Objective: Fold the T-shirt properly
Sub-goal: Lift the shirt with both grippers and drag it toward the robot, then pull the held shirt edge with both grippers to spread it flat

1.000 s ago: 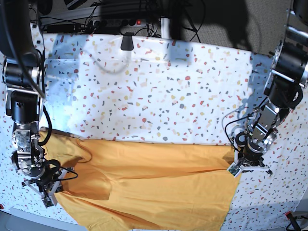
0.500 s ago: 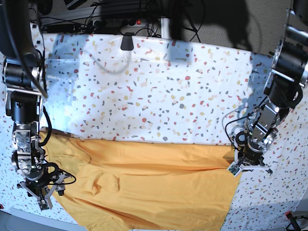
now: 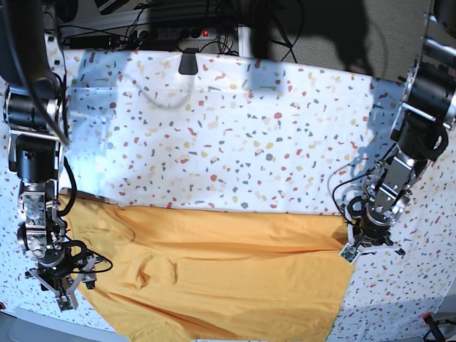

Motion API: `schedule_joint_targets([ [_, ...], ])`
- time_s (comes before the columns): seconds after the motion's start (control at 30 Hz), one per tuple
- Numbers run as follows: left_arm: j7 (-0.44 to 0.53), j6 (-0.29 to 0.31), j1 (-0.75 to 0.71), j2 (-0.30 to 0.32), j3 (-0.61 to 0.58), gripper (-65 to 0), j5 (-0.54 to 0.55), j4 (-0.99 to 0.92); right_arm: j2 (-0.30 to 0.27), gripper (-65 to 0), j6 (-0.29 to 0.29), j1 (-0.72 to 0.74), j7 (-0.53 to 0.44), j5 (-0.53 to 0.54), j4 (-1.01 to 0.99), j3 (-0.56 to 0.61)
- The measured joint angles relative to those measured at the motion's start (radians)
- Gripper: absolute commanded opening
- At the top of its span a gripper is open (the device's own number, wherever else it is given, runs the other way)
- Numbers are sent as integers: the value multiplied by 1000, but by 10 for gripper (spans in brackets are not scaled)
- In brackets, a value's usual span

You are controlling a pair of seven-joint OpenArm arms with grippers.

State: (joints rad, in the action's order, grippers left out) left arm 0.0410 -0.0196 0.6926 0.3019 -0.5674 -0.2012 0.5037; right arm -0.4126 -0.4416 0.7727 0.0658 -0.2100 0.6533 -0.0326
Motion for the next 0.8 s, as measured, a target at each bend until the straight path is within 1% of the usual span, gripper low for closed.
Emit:
schedule_joint_targets([
  [0.03, 6, 0, 0, 0, 0, -470, -2, 0, 0, -294, 0, 0, 2, 3, 0, 0],
  [0.07, 6, 0, 0, 0, 0, -387, -4, 0, 0, -294, 0, 0, 2, 7, 0, 0],
  [0.1, 10, 0, 1, 0, 0, -337, -1, 0, 0, -294, 0, 0, 12, 31, 0, 0],
  [0.13, 13, -1, 2, 0, 0, -323, 0, 0, 0, -294, 0, 0, 18, 35, 0, 0],
  [0.23, 13, -33, 3, 0, 0, -324, 0, 0, 0, -294, 0, 0, 22, 56, 0, 0],
  [0.3, 13, -33, 5, 0, 0, -324, 1, 0, 0, -294, 0, 0, 22, 56, 0, 0],
  [0.33, 13, -32, 5, 0, 0, -324, 24, 0, 0, -294, 0, 0, 22, 56, 0, 0],
  [0.43, 12, -30, 5, 0, 1, -324, 185, 0, 0, -294, 0, 0, 22, 56, 0, 0],
  [0.5, 12, -31, 6, 0, 3, -324, 325, 0, 0, -294, 0, -2, 33, 56, 0, 0],
  [0.53, 11, -25, 6, 0, 4, -324, 399, 0, 0, -294, 0, -4, 41, 88, 0, 0],
  [0.57, 11, -5, 6, 0, 4, -324, 467, 0, 0, -294, 0, -9, 43, 118, 0, 0],
  [0.6, 8, 11, 5, 0, 4, -324, 513, 0, 1, -294, 0, -13, 50, 143, 0, 0],
  [0.67, 8, 23, 5, -6, 6, -324, 565, 0, 3, -294, 0, -19, 69, 170, -2, 0],
  [0.73, 4, 31, 5, -21, 18, -324, 598, 0, 3, -294, 0, -19, 93, 227, -8, 0],
  [0.8, -9, 73, 5, -40, 32, -324, 607, 0, 2, -294, 0, -18, 127, 278, -11, 0],
])
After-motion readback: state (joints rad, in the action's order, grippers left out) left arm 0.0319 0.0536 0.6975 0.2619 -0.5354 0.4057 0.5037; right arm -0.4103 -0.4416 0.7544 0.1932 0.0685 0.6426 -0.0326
